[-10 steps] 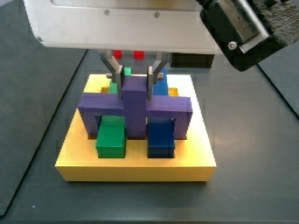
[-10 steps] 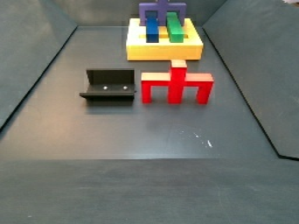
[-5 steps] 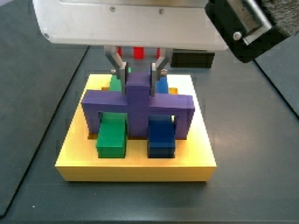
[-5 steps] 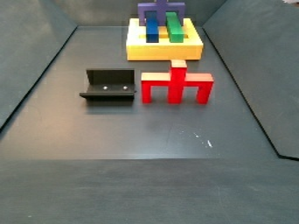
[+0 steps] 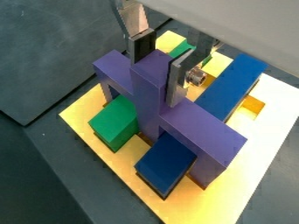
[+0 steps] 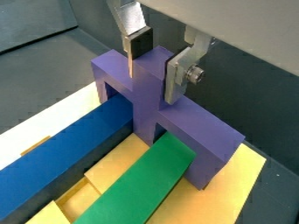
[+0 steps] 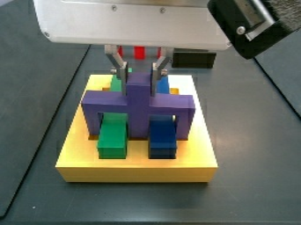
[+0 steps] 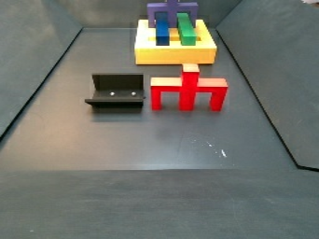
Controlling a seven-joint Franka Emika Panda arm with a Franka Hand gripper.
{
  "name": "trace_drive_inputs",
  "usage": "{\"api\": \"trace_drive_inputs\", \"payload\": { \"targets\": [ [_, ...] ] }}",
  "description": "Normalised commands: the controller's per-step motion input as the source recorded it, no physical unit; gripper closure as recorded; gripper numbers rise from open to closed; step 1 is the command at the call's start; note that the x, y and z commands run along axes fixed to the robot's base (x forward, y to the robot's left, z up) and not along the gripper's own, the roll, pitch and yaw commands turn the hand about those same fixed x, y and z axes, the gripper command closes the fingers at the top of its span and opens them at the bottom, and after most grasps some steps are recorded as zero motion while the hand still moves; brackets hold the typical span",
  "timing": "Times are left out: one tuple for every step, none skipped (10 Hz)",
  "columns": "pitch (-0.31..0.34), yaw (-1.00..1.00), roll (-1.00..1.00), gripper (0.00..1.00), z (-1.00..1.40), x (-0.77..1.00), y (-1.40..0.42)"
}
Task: Pick up the purple object. Move up. Move to above the board. Insert the purple object.
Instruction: Insert the purple object.
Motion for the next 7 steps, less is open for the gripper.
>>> {"api": "trace_drive_inputs", "payload": {
  "targets": [
    [-0.019, -0.01, 0.00, 1.00, -0.21, 0.00, -0.06],
    [-0.024, -0.09, 0.00, 1.00, -0.19, 0.00, -0.05],
    [-0.004, -0.11, 0.02, 1.00, -0.18, 0.00, -0.07],
    [0.000, -0.17, 0.07, 1.00, -0.27, 0.19, -0.09],
    [0.000, -0.26, 0.08, 1.00, -0.35, 0.26, -0.02],
    [0.000, -0.28, 0.08, 1.00, -0.33, 0.16, -0.01],
    [0.000, -0.25, 0.11, 1.00, -0.29, 0.04, 0.00]
  ]
}}
